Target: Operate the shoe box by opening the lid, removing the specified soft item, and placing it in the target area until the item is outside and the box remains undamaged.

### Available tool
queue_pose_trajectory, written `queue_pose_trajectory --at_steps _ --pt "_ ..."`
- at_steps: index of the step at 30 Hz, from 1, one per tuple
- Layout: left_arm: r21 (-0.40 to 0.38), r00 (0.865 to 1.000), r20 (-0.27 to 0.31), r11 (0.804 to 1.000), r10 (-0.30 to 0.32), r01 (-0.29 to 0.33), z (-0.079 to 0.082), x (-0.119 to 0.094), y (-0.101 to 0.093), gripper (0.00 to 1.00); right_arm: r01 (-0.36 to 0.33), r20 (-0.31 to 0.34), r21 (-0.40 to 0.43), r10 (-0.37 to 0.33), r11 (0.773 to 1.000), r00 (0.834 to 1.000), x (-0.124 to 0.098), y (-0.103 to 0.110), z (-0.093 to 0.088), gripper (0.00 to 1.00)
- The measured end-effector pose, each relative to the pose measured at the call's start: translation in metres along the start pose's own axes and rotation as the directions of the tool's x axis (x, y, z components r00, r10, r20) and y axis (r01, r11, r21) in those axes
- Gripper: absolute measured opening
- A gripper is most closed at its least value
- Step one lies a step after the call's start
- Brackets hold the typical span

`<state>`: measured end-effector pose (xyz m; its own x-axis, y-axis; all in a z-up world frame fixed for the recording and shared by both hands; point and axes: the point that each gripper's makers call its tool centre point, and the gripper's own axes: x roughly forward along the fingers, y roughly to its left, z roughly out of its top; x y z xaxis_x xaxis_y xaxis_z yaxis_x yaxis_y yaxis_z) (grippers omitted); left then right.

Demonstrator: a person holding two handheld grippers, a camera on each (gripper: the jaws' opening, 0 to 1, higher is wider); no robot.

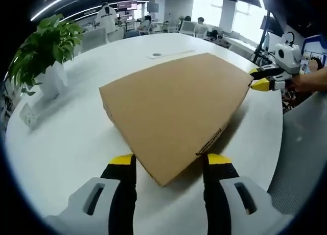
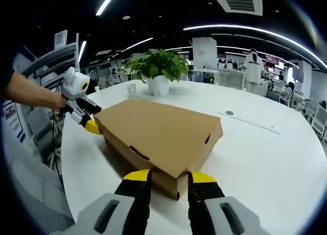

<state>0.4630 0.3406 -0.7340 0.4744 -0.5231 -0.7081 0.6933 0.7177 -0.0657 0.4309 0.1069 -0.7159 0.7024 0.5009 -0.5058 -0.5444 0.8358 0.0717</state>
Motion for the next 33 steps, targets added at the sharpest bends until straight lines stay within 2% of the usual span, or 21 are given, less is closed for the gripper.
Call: queue_pose_trajectory --at_steps 17,33 --pt "0.008 0.996 0.043 0.997 0.076 -0.076 0.003 -0.008 -0.001 0.49 -0.007 0.031 0.027 0.006 1.0 1.0 0.001 -0.003 0.002 0.25" --pt "-0.042 0.996 0.051 0.997 0.074 -0.072 0.009 -0.016 -0.002 0.47 -0.011 0.035 0.073 0.009 0.997 0.999 -0.003 -0.002 0.008 0.25"
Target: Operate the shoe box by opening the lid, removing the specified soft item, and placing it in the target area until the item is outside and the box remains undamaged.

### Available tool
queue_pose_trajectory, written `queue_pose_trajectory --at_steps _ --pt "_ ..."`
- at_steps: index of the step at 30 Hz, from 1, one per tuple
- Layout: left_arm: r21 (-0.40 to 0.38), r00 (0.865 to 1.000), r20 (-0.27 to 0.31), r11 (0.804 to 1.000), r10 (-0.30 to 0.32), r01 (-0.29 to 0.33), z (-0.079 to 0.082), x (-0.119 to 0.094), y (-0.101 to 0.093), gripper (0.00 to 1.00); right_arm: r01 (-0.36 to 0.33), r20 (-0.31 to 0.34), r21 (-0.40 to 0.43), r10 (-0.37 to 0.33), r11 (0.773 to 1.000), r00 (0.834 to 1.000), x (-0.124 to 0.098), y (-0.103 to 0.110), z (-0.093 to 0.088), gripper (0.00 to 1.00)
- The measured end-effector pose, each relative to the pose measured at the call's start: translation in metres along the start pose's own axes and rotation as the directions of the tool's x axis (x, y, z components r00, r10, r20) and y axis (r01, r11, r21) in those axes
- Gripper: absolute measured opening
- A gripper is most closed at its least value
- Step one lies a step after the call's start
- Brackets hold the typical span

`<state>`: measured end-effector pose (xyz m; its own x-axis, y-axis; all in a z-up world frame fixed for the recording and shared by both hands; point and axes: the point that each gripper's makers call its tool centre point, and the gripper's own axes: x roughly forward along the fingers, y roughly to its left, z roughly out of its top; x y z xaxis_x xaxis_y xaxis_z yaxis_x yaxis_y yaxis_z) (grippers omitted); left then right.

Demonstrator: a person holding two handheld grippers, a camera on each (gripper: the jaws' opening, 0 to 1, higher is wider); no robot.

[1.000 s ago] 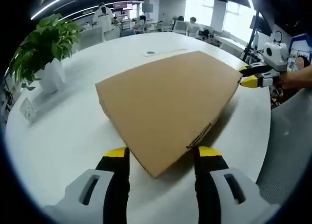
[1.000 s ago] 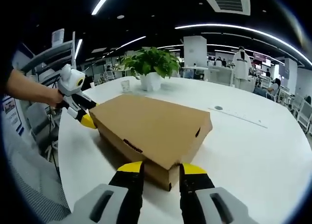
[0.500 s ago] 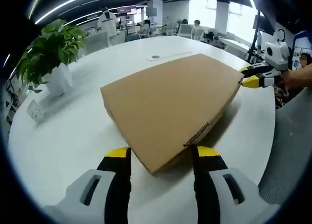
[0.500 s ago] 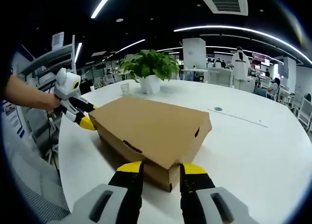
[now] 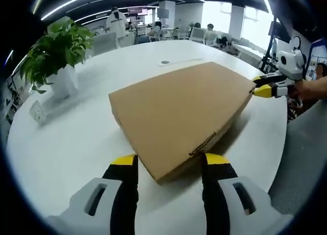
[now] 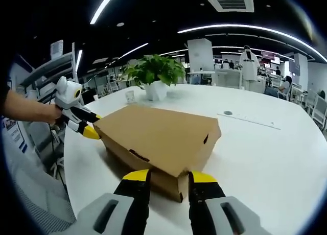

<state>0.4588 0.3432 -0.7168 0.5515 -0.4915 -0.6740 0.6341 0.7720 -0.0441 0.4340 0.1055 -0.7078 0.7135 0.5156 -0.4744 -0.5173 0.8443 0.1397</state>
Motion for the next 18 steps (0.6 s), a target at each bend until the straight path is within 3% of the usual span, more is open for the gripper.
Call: queue_pose_trajectory --at_steps 11,18 --pt "-0.021 1.0 0.014 1.0 -0.007 0.007 0.007 -0.008 -0.001 0.47 -0.006 0.007 0.052 0.006 0.999 1.0 -0.006 0.002 0.011 0.26" --pt "-0.037 0.999 0.051 0.999 -0.007 0.009 0.014 -0.013 -0.002 0.48 -0.018 0.016 0.025 0.017 1.0 1.0 -0.008 0.007 0.018 0.3"
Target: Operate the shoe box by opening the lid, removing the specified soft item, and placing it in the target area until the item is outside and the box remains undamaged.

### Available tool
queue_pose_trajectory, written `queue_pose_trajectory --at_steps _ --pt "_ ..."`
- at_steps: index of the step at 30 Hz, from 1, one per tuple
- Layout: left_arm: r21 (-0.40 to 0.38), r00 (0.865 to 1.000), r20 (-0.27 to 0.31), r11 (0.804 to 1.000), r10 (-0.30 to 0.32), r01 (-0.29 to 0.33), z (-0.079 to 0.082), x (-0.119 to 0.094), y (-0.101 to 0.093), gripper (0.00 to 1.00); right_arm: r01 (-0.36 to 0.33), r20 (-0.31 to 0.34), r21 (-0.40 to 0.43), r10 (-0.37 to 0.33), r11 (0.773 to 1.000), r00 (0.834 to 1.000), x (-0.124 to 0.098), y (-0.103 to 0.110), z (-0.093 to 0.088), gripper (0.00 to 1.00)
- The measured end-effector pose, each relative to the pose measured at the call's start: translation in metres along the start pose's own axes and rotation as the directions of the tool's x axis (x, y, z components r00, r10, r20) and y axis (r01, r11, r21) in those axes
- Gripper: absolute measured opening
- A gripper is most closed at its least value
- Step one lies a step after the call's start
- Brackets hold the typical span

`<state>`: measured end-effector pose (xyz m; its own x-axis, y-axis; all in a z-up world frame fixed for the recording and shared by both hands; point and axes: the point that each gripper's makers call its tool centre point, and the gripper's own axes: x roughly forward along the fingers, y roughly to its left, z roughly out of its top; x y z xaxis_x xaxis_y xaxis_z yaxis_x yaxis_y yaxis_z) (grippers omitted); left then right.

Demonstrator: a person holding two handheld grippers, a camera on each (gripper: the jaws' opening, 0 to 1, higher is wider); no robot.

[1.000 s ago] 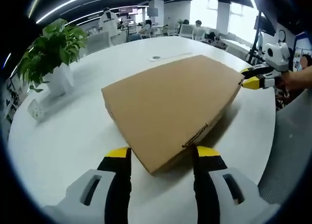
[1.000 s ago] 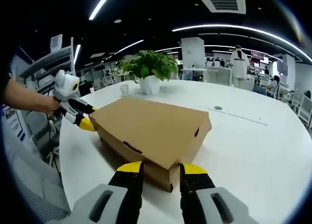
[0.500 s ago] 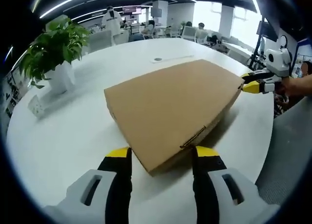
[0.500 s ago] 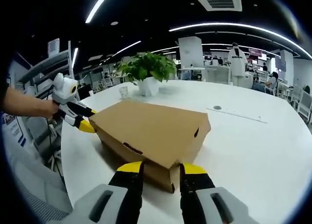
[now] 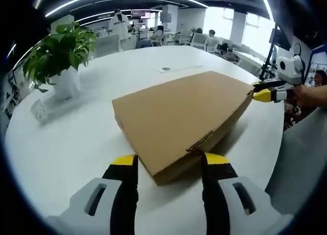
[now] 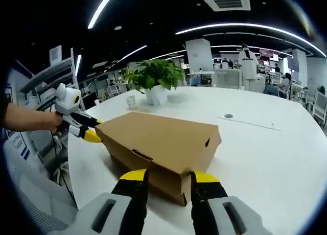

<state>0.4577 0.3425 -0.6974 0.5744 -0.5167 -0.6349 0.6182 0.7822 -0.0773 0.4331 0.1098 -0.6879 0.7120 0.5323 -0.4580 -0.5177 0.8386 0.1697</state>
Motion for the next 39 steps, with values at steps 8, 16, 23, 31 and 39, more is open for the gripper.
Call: queue_pose_trajectory --at_steps 8,16,23,31,39 --pt "-0.014 1.0 0.007 1.0 -0.005 0.005 0.006 -0.003 -0.001 0.49 0.002 0.006 -0.03 -0.001 1.0 1.0 -0.003 0.002 0.007 0.31" --pt "-0.002 0.999 0.034 1.0 -0.009 0.009 0.017 -0.012 -0.001 0.49 0.008 0.037 -0.025 -0.008 1.0 0.999 -0.008 0.001 0.021 0.3" --pt "0.021 0.999 0.038 1.0 -0.002 0.002 0.023 -0.016 0.0 0.49 -0.002 0.063 -0.042 0.004 0.999 0.998 -0.011 0.005 0.032 0.34" --pt "0.019 0.998 0.069 1.0 -0.003 0.001 0.033 -0.02 0.001 0.5 -0.015 0.108 -0.05 0.02 0.999 0.994 -0.013 0.009 0.044 0.42" --pt "0.047 0.995 0.098 0.999 0.016 -0.021 0.043 -0.024 0.004 0.47 -0.025 0.152 -0.078 0.037 0.997 0.988 -0.015 0.011 0.055 0.47"
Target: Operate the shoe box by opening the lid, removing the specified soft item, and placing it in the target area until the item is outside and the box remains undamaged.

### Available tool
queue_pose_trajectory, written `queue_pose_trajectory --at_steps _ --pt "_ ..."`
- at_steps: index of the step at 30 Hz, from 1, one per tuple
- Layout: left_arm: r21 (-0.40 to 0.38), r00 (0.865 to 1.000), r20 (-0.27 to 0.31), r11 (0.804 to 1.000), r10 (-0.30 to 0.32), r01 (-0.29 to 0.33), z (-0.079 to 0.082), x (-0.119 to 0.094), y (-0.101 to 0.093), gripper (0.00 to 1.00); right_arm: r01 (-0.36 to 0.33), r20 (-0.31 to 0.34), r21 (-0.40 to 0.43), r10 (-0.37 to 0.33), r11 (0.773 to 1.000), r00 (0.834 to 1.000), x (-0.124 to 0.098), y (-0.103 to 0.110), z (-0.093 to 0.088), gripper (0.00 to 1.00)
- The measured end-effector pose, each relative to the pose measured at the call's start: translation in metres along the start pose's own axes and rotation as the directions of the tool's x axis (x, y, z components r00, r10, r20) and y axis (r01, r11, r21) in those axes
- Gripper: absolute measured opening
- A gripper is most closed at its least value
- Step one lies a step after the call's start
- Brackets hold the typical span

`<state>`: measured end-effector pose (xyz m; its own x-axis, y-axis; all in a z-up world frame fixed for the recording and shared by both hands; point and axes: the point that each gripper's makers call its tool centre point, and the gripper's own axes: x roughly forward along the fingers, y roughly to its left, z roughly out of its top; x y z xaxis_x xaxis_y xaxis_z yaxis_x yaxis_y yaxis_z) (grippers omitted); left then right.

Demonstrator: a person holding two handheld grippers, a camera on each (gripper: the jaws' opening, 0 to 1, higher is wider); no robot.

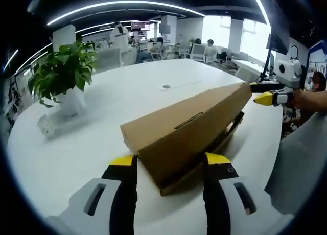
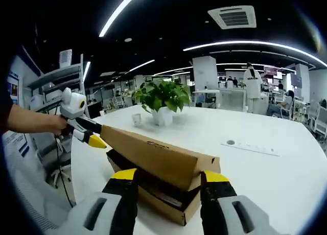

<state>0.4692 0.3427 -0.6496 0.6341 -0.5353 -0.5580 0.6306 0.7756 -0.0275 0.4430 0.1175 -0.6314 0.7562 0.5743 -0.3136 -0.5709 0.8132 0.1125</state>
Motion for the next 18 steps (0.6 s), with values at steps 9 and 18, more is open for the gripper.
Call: queue_pose_trajectory --at_steps 9,18 --pt "0.034 1.0 0.002 0.999 0.016 -0.016 0.002 0.0 0.003 0.42 -0.008 0.009 -0.027 0.008 1.0 1.0 0.004 -0.004 0.007 0.48" --pt "0.039 0.998 0.029 0.998 0.056 -0.057 0.012 0.0 0.014 0.34 0.004 0.039 -0.021 -0.003 1.0 0.999 0.007 -0.008 0.019 0.47"
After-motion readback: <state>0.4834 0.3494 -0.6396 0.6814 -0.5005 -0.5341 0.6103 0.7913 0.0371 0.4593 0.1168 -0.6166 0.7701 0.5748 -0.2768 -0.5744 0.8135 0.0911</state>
